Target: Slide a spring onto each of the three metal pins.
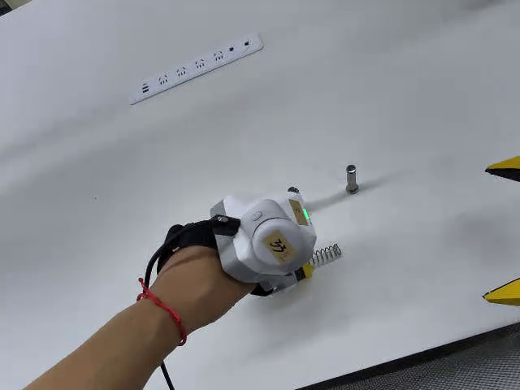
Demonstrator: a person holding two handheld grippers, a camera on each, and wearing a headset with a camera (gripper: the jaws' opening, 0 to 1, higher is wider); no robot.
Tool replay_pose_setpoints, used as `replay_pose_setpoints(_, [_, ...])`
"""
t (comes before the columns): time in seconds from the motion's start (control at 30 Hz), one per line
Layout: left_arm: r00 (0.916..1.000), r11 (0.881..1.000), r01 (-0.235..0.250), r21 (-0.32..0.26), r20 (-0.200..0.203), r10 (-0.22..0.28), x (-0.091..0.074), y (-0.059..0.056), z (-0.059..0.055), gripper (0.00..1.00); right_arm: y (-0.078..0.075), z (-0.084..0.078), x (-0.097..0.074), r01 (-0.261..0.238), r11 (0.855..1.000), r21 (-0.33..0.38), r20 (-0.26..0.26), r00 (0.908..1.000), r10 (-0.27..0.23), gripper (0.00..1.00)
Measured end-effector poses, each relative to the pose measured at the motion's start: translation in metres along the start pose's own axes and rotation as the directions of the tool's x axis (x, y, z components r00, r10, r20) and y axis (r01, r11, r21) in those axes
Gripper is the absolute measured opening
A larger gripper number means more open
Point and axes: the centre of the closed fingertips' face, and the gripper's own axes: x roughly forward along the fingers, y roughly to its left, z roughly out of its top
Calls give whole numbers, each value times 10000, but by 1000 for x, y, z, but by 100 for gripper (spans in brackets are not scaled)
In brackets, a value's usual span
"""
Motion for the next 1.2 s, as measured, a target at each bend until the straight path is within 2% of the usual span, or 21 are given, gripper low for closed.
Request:
replay_pose_setpoints(0.17, [9995, 9994, 74, -340, 301, -64, -2, -2, 3, 10, 1, 2, 1, -33, 10000, 23, 3, 10000, 33, 87])
replay_pose_setpoints(0.3, [9986, 9986, 80, -524, 521, -52, -3, -3, 6, 10, 5, 3, 3, -182, 9997, 148, -89, 9998, 184, 83])
replay_pose_setpoints(0.43, [9952, 9965, 157, -819, 978, -77, -8, -7, 14, 10, 10, 9, 4, -295, 9993, 215, -100, 9995, 297, 82])
replay_pose_setpoints(0.57, [9897, 9953, 79, -962, 1430, 60, -17, -8, 22, 10, 11, 18, 3, -321, 9989, 331, -30, 9995, 322, 81])
replay_pose_setpoints(0.7, [9760, 9913, -63, -1317, 2150, 347, -31, -6, 33, 10, 9, 30, -1, -309, 9991, 296, 39, 9995, 308, 80])
replay_pose_setpoints(0.83, [9570, 9863, -219, -1634, 2819, 679, -47, -4, 41, 10, 9, 49, -4, -331, 9991, 249, 232, 9992, 325, 79])
replay_pose_setpoints(0.97, [9317, 9795, -413, -1973, 3466, 1090, -63, -2, 48, 10, 12, 69, -5, -380, 9989, 279, 475, 9982, 366, 76])
replay_pose_setpoints(1.03, [9171, 9737, -487, -2224, 3761, 1318, -72, -1, 50, 10, 15, 82, -4, -465, 9980, 419, 757, 9962, 432, 73])
replay_pose_setpoints(1.07, [9050, 9703, -494, -2367, 4004, 1438, -78, 0, 52, 10, 16, 90, -2, -516, 9971, 556, 926, 9946, 463, 72])
replay_pose_setpoints(1.1, [8975, 9672, -488, -2493, 4139, 1520, -82, 0, 53, 10, 17, 94, -2, -532, 9966, 626, 962, 9943, 470, 70])
replay_pose_setpoints(1.13, [8870, 9639, -538, -2609, 4309, 1662, -88, 0, 55, 10, 16, 100, 0, -490, 9959, 755, 1058, 9935, 409, 68])
replay_pose_setpoints(1.2, [8718, 9604, -595, -2723, 4545, 1829, -96, 1, 57, 10, 14, 113, 2, -384, 9925, 1157, 1486, 9887, 209, 62])
